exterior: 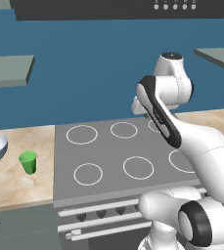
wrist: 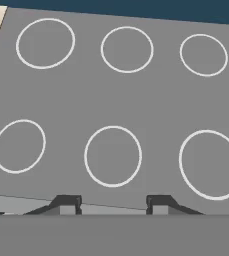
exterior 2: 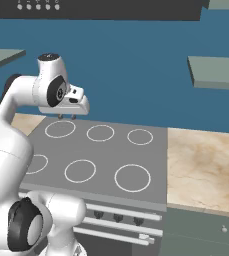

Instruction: Pick the cup and bowl from the counter and place them on the counter next to the sink.

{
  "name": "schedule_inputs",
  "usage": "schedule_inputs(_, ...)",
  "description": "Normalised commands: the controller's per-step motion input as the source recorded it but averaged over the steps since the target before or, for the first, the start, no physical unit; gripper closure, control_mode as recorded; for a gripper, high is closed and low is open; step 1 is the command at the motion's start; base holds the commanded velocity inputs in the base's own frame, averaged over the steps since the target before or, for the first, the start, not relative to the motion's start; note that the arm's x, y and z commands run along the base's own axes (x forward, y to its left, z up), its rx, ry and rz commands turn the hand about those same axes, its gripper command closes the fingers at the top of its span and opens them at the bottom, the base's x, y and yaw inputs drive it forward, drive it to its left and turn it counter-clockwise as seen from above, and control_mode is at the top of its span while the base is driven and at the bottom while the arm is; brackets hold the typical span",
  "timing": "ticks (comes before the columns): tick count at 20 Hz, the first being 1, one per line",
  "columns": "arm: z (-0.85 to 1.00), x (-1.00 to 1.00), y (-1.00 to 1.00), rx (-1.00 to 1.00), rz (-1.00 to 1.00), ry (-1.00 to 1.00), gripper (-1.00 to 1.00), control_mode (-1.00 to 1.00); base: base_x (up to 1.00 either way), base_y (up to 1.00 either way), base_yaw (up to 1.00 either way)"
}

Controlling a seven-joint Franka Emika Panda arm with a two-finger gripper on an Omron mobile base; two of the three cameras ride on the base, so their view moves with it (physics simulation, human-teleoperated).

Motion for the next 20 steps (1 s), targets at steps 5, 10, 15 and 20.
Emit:
schedule_inputs(5, 0.0, -0.07, 0.02, 0.0, 0.01, 0.0, -1.0, -1.0, 0.0, 0.0, 0.0)
schedule_inputs(10, 0.0, 0.0, 0.4, 0.0, 0.0, 0.02, -1.0, -1.0, 0.0, 0.0, 0.0)
schedule_inputs(15, 0.0, 0.0, 0.38, 0.0, 0.0, 0.05, -1.0, -1.0, 0.0, 0.0, 0.0)
schedule_inputs(20, -0.02, -0.06, 0.58, 0.0, 0.0, 0.06, -1.0, -1.0, 0.0, 0.0, 0.0)
